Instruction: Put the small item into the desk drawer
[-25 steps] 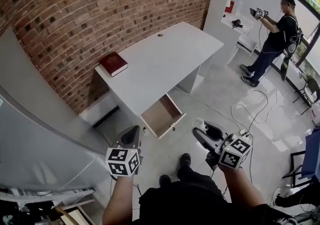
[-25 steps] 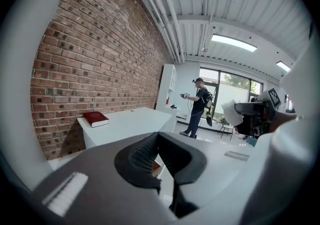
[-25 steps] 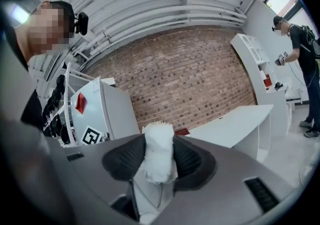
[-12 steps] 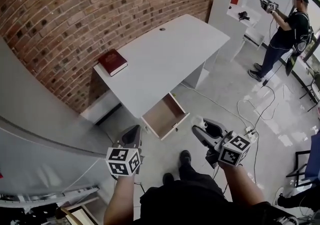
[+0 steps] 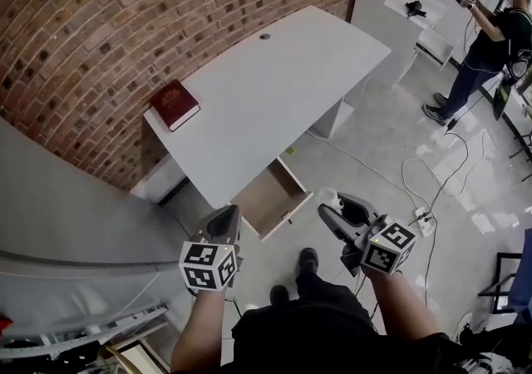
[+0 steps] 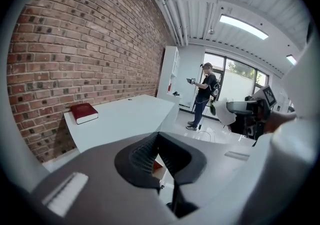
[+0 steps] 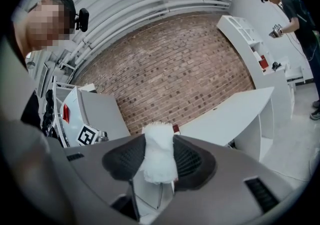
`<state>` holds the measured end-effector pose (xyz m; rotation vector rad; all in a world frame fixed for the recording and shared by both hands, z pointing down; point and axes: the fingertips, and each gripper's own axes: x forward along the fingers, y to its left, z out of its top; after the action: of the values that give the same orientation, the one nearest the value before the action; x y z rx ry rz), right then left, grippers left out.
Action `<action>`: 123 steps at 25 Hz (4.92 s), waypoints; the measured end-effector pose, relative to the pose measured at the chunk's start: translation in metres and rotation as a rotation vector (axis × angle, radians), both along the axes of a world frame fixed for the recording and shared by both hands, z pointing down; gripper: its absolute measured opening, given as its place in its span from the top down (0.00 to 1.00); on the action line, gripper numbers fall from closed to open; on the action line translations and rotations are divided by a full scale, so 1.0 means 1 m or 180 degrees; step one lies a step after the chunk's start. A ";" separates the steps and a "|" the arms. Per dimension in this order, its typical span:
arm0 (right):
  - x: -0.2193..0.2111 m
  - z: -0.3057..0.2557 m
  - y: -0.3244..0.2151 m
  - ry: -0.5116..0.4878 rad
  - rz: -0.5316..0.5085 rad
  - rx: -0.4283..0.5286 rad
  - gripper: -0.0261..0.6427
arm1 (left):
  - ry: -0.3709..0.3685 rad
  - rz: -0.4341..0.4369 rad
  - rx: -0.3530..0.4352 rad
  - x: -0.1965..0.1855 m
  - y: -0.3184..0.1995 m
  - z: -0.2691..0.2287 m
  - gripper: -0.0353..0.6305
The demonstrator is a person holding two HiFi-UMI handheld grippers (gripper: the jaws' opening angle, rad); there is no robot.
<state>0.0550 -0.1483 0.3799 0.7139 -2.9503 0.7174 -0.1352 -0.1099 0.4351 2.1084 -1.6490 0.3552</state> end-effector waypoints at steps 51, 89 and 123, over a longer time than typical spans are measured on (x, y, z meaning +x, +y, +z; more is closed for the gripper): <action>-0.078 0.289 -0.088 0.1147 -0.1056 -0.0907 0.71 | 0.0432 -0.0365 -0.0985 0.021 -0.089 0.265 0.93; -0.154 0.518 -0.089 0.2590 -0.1925 -0.0723 0.71 | 0.0712 -0.0454 -0.1409 0.012 -0.073 0.393 0.93; -0.080 0.401 -0.087 0.2157 -0.0925 -0.1316 0.69 | 0.0694 -0.0245 -0.1245 -0.009 -0.067 0.270 0.93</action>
<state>-0.0255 -0.2350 0.7807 0.3764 -2.1381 0.8165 -0.1445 -0.1765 0.7049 1.7238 -1.3995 0.3739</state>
